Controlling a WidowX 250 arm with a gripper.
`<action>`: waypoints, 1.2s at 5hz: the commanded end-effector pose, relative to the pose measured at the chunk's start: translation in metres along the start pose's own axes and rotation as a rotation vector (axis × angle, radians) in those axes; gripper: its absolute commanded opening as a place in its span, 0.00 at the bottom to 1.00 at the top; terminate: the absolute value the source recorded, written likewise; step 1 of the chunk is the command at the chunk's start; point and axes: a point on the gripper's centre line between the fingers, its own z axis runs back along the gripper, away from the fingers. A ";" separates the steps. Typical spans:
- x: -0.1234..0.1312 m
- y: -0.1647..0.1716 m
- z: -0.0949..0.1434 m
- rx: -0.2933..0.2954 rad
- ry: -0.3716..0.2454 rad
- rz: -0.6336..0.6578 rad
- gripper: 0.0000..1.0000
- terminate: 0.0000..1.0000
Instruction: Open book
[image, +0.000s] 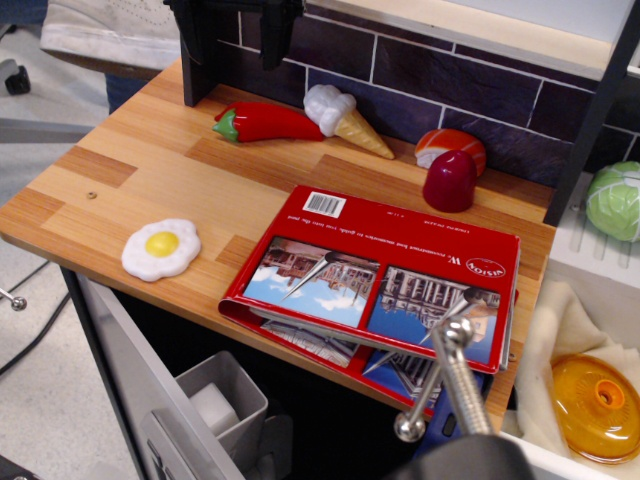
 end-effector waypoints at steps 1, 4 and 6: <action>0.000 0.000 0.000 0.000 0.000 0.000 1.00 0.00; -0.082 -0.130 -0.004 0.024 0.001 -0.066 1.00 0.00; -0.089 -0.205 -0.043 0.215 -0.064 0.049 1.00 0.00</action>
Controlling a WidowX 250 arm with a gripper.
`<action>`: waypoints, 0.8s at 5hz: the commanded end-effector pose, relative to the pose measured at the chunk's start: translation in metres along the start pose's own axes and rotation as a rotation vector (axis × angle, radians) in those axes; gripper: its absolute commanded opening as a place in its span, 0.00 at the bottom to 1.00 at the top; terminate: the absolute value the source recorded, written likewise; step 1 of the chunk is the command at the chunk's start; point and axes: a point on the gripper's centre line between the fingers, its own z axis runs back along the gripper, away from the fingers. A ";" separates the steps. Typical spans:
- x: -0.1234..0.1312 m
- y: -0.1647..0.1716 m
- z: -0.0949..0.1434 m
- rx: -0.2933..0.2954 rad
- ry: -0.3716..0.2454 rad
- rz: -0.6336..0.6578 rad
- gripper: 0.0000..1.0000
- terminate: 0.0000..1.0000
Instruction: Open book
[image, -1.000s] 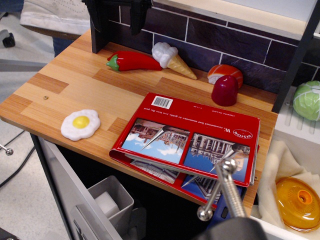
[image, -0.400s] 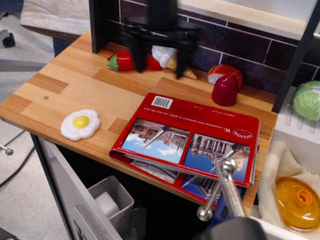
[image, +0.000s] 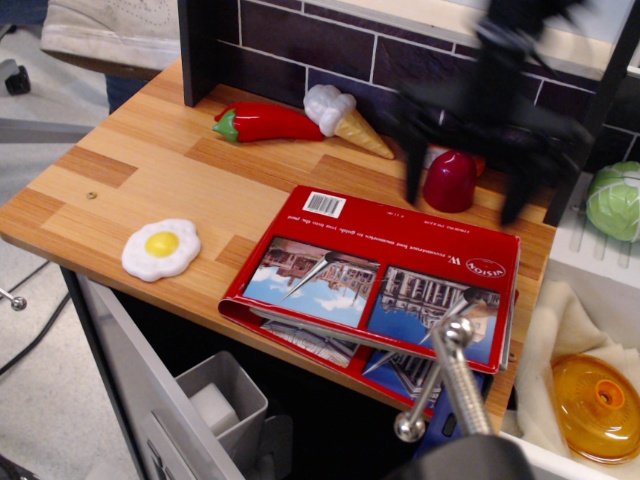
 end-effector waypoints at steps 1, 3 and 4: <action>0.014 -0.032 -0.015 0.133 -0.174 0.038 1.00 0.00; 0.020 -0.017 -0.052 0.226 -0.136 0.037 1.00 0.00; 0.024 -0.005 -0.066 0.278 -0.144 0.048 1.00 0.00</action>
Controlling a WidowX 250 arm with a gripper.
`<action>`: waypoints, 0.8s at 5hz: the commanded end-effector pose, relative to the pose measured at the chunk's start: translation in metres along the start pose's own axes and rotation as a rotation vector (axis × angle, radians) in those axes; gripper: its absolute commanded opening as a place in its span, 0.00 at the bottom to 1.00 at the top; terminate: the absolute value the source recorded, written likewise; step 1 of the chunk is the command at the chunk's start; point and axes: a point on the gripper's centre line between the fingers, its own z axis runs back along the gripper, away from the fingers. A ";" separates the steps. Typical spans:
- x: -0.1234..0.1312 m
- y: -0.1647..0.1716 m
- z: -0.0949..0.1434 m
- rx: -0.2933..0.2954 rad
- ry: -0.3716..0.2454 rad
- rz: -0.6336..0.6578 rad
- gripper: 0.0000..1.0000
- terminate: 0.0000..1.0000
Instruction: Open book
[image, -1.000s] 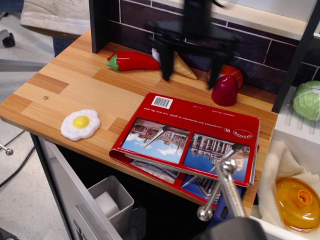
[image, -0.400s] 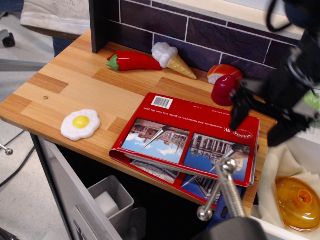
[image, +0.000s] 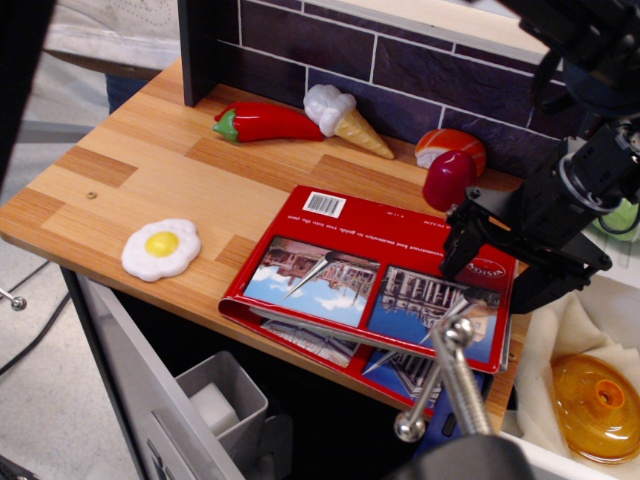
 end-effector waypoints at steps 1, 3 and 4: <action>0.008 0.053 -0.005 0.069 -0.025 -0.002 1.00 0.00; 0.026 0.162 0.023 0.228 -0.189 0.021 1.00 0.00; 0.033 0.216 0.026 0.234 -0.238 0.040 1.00 0.00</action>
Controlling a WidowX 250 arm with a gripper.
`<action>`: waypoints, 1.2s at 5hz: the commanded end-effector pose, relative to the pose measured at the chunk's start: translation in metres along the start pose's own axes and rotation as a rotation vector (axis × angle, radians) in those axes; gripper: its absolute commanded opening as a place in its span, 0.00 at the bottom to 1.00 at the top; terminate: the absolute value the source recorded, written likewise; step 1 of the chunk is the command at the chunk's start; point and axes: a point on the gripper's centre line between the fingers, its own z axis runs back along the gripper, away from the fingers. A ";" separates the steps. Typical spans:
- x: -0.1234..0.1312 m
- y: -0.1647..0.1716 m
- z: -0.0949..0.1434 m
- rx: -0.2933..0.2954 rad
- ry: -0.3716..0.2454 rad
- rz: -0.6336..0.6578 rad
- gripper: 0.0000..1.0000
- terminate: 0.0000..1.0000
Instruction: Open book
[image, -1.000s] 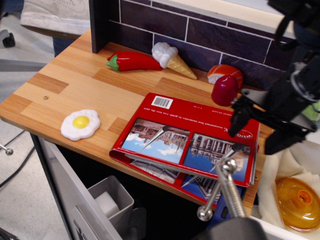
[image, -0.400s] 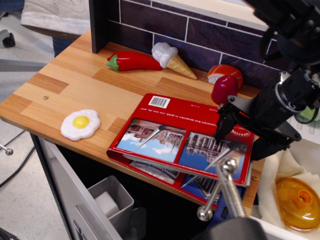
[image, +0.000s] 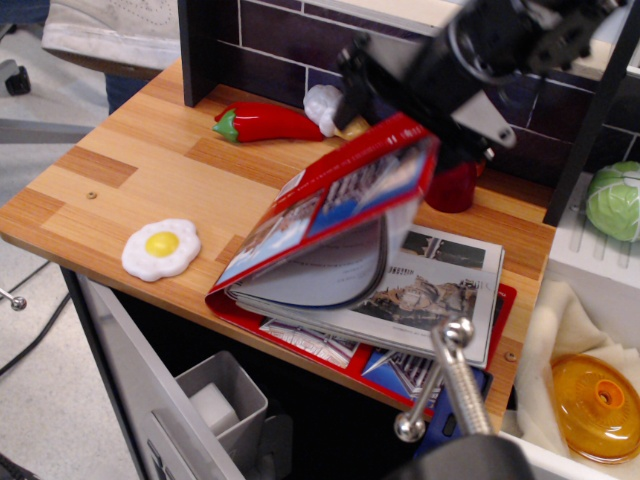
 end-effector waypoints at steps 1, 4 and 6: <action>-0.006 0.125 -0.046 0.101 0.063 0.026 1.00 0.00; -0.015 0.216 -0.082 0.086 0.295 -0.102 1.00 0.00; -0.019 0.201 -0.058 -0.217 0.288 -0.228 1.00 1.00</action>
